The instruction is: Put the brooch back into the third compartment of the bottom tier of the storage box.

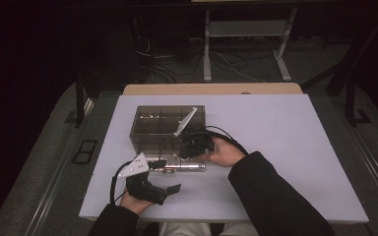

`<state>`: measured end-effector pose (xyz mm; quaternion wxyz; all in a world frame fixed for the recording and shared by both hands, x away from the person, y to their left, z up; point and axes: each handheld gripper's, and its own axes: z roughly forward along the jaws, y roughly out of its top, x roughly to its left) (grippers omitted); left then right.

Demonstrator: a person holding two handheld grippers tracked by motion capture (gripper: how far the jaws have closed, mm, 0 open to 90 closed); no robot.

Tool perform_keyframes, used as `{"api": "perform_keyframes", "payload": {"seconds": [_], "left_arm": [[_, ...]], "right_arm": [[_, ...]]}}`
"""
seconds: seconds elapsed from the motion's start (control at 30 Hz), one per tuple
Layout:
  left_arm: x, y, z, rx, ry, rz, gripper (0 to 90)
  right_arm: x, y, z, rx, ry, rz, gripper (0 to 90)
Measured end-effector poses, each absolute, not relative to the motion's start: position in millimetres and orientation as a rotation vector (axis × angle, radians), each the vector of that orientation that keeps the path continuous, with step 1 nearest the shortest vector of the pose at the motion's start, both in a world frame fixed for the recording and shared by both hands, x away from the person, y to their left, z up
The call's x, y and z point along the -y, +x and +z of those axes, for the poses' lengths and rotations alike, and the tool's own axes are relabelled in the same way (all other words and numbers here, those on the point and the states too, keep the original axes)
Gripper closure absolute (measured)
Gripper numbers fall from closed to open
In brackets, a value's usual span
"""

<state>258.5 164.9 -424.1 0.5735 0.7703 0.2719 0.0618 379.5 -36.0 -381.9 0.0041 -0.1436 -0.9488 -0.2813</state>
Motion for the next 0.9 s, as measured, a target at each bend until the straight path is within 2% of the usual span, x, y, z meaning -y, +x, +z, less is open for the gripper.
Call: {"api": "perform_keyframes", "payload": {"seconds": [0.9], "left_arm": [[-165, 259, -424, -0.634, 1.811, 0.143, 0.0]], "right_arm": [[54, 385, -407, 2.957, -0.539, -0.832, 79.7]]}}
